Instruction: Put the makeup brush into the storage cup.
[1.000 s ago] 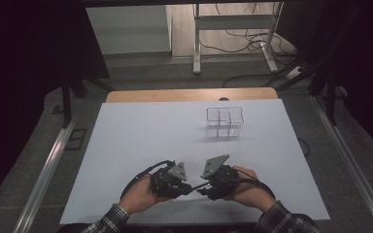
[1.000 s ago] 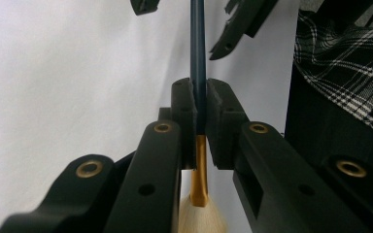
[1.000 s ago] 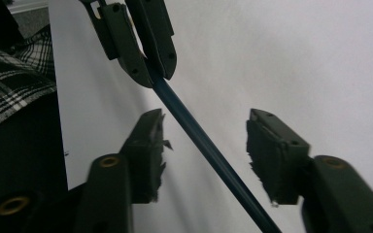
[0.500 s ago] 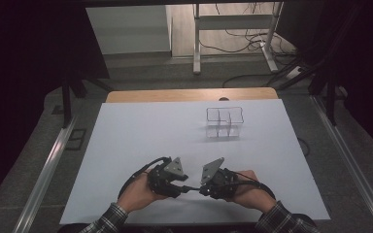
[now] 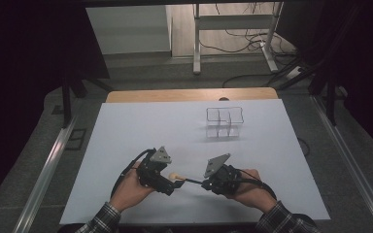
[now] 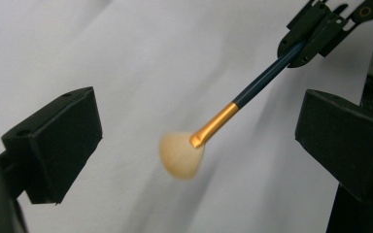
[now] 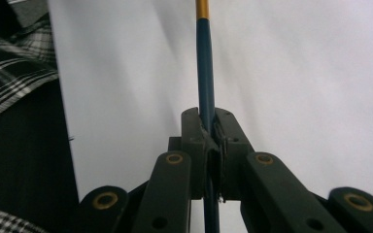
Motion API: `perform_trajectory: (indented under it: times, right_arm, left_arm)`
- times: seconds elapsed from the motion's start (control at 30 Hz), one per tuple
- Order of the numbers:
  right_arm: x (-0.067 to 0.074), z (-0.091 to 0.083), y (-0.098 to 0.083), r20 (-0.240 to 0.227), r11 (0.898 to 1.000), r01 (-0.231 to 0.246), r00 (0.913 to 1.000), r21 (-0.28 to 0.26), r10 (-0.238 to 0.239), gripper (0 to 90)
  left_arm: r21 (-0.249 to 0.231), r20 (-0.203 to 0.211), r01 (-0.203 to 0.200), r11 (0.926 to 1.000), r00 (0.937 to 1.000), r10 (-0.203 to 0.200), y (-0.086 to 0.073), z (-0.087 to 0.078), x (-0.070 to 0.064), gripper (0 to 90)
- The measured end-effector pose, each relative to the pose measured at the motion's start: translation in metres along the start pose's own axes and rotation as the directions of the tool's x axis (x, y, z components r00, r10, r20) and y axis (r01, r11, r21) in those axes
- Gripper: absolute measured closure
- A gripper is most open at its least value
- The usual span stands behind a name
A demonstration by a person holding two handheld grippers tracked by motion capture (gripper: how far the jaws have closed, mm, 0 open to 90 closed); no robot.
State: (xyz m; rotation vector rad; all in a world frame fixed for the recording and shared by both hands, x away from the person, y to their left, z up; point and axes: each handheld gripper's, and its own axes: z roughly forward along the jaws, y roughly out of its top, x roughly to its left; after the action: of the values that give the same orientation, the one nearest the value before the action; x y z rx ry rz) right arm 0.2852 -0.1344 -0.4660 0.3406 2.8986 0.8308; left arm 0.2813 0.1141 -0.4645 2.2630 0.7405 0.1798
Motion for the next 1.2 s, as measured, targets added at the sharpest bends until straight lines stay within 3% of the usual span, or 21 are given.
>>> perform_trajectory:
  times: [0.1,0.23,0.43,0.6,0.7,0.83,1.2]
  right_arm:
    - [-0.003,-0.002,-0.003,0.031,1.0,-0.023,0.9993,-0.013,0.023,85.5]
    - [-0.005,-0.003,-0.005,0.056,0.999,-0.042,0.9975,-0.024,0.043,85.4]
    - [-0.009,-0.007,-0.008,0.103,0.994,-0.085,0.9904,-0.067,0.092,85.4]
    - [-0.011,-0.012,-0.011,0.133,0.987,-0.098,0.9844,-0.129,0.115,85.4]
    - [-0.01,-0.015,-0.012,0.154,0.979,-0.104,0.9791,-0.176,0.132,85.3]
    - [-0.008,-0.017,-0.011,0.174,0.972,-0.094,0.9758,-0.214,0.133,85.4]
    - [-0.004,-0.017,-0.009,0.186,0.961,-0.082,0.9733,-0.264,0.134,85.3]
  left_arm:
    - [-0.018,-0.02,0.012,0.9998,0.9997,-0.013,-0.005,0.0,0.005,2.3]
    - [0.003,-0.074,-0.002,1.0,0.9973,0.002,-0.008,0.001,0.008,1.8]
    - [0.0,-0.097,0.046,0.999,0.9942,-0.045,-0.011,0.0,0.011,1.0]
    - [-0.017,-0.087,0.077,0.9969,0.9931,-0.078,-0.012,-0.001,0.013,0.0]
    - [-0.044,-0.069,0.124,0.9913,0.9895,-0.127,-0.012,-0.002,0.015,0.0]
    - [-0.063,-0.064,0.152,0.9863,0.9857,-0.156,-0.012,-0.004,0.017,0.0]
    - [-0.053,0.017,0.209,0.9764,0.9778,-0.209,-0.008,-0.005,0.018,1.2]
